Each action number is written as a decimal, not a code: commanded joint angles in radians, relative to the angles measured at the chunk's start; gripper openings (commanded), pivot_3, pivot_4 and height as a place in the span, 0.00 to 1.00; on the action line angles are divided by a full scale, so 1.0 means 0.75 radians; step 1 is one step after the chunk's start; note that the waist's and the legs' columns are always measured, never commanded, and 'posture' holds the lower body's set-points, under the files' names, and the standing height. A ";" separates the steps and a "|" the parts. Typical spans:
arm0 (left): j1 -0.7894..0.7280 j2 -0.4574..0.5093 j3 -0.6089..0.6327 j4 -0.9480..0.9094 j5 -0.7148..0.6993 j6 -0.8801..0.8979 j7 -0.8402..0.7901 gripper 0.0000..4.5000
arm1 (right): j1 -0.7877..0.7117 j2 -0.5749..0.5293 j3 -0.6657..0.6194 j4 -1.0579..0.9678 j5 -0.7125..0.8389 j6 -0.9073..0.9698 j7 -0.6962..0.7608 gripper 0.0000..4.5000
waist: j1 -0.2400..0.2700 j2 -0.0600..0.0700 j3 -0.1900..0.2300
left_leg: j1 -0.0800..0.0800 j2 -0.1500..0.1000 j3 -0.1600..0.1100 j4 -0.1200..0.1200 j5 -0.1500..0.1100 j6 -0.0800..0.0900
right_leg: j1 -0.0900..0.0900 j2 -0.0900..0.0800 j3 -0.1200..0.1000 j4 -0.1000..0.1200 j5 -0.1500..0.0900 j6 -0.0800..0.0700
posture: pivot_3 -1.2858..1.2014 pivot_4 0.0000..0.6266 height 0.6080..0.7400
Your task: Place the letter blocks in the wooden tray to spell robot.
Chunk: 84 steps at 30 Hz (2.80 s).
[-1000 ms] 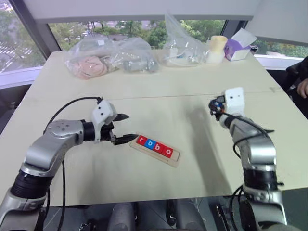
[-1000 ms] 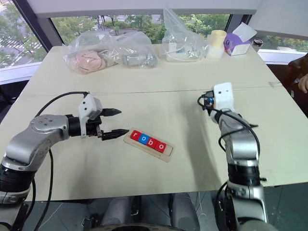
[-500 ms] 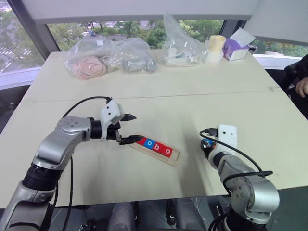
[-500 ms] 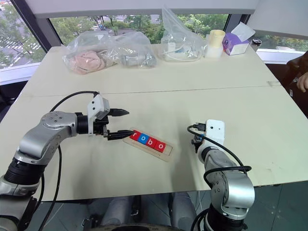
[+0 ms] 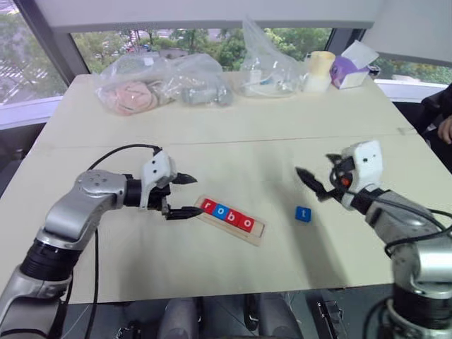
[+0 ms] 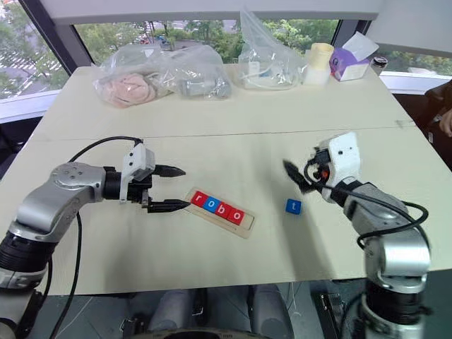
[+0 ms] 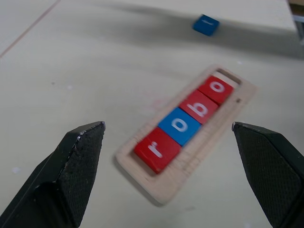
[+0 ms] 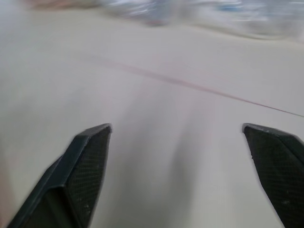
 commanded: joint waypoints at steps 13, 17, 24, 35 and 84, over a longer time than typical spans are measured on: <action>-0.009 0.105 -0.005 -0.148 -0.024 -0.004 -0.180 1.00 | 0.129 -0.312 0.196 0.642 -0.084 -0.850 0.570 0.99 | -0.003 -0.003 0.002 | 0.003 -0.002 -0.002 0.007 -0.002 0.001 | 0.003 -0.002 0.002 0.001 0.001 0.001 | 0.52 0.24 0.99; 0.003 0.117 -0.004 -0.140 -0.003 -0.013 -0.178 1.00 | 0.101 -0.298 0.262 0.700 -0.124 -0.931 0.563 0.99 | -0.002 -0.003 0.002 | 0.002 -0.003 -0.002 0.005 -0.002 0.001 | 0.002 -0.002 0.002 0.001 0.000 0.001 | 0.52 0.24 0.99; 0.024 0.124 0.009 -0.173 -0.015 0.005 -0.159 1.00 | 0.077 -0.310 0.310 0.802 -0.154 -1.040 0.587 0.46 | -0.002 -0.003 0.002 | 0.005 -0.003 0.000 0.007 -0.002 0.001 | 0.005 -0.002 0.002 0.002 0.001 0.001 | 0.52 0.24 0.99; 0.045 0.151 0.023 -0.157 -0.017 -0.001 -0.153 1.00 | 0.007 -0.356 0.338 0.122 0.147 -0.180 0.403 0.26 | -0.005 -0.003 0.003 | 0.004 -0.002 -0.001 0.007 -0.002 0.001 | 0.003 -0.002 0.003 0.005 0.001 0.001 | 0.52 0.24 0.99; 0.088 0.090 0.001 -0.176 -0.006 0.029 -0.051 1.00 | -0.112 -0.188 0.701 -0.213 0.014 0.225 -0.094 0.94 | 0.028 -0.004 0.003 | 0.002 -0.003 -0.002 0.007 -0.002 0.001 | 0.002 -0.003 0.002 0.003 0.001 0.000 | 0.52 0.24 0.99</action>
